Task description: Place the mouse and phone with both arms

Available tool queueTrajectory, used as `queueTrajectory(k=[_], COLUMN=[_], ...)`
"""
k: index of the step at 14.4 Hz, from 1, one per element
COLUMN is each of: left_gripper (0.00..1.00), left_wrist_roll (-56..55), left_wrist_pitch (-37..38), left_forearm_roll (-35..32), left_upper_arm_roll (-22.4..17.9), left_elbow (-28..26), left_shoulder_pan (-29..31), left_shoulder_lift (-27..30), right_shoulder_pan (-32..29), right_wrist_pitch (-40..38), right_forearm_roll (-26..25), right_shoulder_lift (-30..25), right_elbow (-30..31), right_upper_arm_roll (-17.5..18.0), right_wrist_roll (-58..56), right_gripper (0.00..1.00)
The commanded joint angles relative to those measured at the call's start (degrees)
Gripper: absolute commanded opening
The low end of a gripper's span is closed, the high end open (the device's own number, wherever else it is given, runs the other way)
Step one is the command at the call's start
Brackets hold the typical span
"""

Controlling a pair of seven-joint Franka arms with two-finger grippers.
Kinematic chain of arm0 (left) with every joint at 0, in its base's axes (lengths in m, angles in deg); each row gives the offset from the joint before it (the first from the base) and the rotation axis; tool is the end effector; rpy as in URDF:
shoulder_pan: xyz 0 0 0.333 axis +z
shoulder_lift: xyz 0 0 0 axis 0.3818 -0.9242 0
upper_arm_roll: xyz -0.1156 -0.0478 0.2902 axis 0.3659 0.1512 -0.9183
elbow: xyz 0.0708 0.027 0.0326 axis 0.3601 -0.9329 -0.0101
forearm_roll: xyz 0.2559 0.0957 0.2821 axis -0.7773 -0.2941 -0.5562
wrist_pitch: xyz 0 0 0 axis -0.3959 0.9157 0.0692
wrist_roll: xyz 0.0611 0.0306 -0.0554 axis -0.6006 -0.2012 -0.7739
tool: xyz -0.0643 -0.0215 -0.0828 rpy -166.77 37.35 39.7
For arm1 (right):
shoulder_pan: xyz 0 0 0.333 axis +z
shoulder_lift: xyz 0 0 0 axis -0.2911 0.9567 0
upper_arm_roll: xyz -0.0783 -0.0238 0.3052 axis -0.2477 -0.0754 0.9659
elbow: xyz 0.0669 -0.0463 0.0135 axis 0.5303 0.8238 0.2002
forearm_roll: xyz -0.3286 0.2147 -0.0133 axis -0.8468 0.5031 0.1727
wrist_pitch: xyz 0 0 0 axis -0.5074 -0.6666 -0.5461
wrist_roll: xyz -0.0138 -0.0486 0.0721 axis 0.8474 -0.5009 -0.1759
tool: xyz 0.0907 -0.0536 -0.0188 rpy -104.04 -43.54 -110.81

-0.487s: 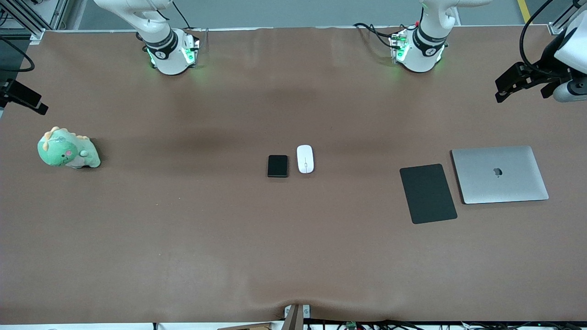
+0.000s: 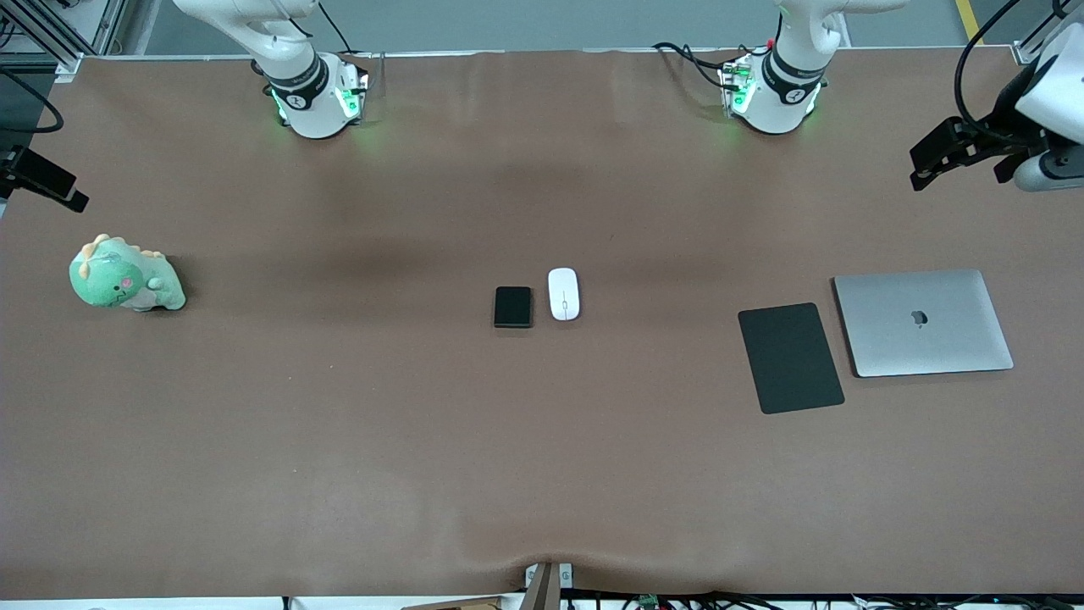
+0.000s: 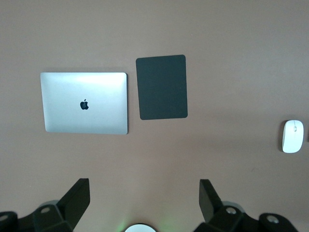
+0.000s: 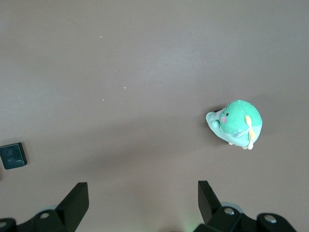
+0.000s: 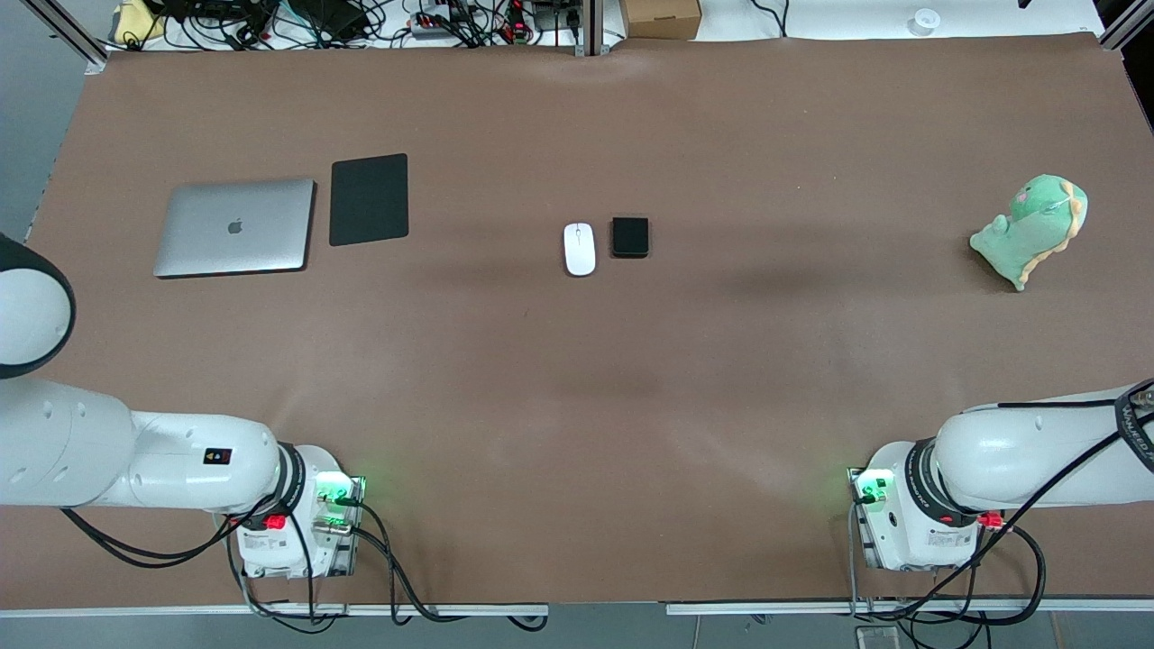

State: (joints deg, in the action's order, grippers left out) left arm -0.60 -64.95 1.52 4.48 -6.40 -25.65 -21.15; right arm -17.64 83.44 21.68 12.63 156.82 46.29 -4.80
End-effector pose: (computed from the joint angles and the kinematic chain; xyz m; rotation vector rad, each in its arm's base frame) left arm 0.5217 -0.0799 0.6659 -3.0877 -0.0594 0.0354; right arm 0.5270 -0.0486 0.6642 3.1219 -0.3342 -0.0282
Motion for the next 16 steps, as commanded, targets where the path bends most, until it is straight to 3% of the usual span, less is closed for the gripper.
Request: queueTrajectory(k=[1, 4, 8, 11, 16], left_gripper=[1.0, 1.0, 1.0, 1.0, 1.0], left_wrist_roll=[-2.4, -11.8, -21.6, -29.4, -38.2], left_wrist_pitch=[-0.9, -5.0, -12.3, -23.1, -34.9], left_forearm_roll=[0.1, 0.0, -0.2, -1.1, -2.5], left_upper_arm_roll=[2.7, 6.5, 6.8, 6.8, 6.8], left_elbow=[0.1, -0.1, -0.7, -3.8, -5.1], left_shoulder_pan=[-1.7, -5.1, -14.8, -21.4, -26.3], left_shoulder_lift=[-3.8, -10.3, -19.4, -23.6, -33.3], right_shoulder_pan=[-1.0, -0.8, -1.0, -0.3, -0.3], right_wrist_pitch=[-0.5, -0.2, -0.1, -0.1, -0.7], right_forearm_roll=[-0.9, -1.0, -0.5, -0.9, -0.6], right_shoulder_lift=[0.7, 1.7, 2.5, 2.5, 2.5], right_elbow=[-1.2, -1.2, -1.2, -1.2, -1.2], right_upper_arm_roll=[0.5, 0.5, 0.5, 0.5, 0.6], right_wrist_roll=[-0.4, -0.4, -0.6, -0.1, -0.6], right_gripper=[1.0, 1.0, 1.0, 1.0, 1.0])
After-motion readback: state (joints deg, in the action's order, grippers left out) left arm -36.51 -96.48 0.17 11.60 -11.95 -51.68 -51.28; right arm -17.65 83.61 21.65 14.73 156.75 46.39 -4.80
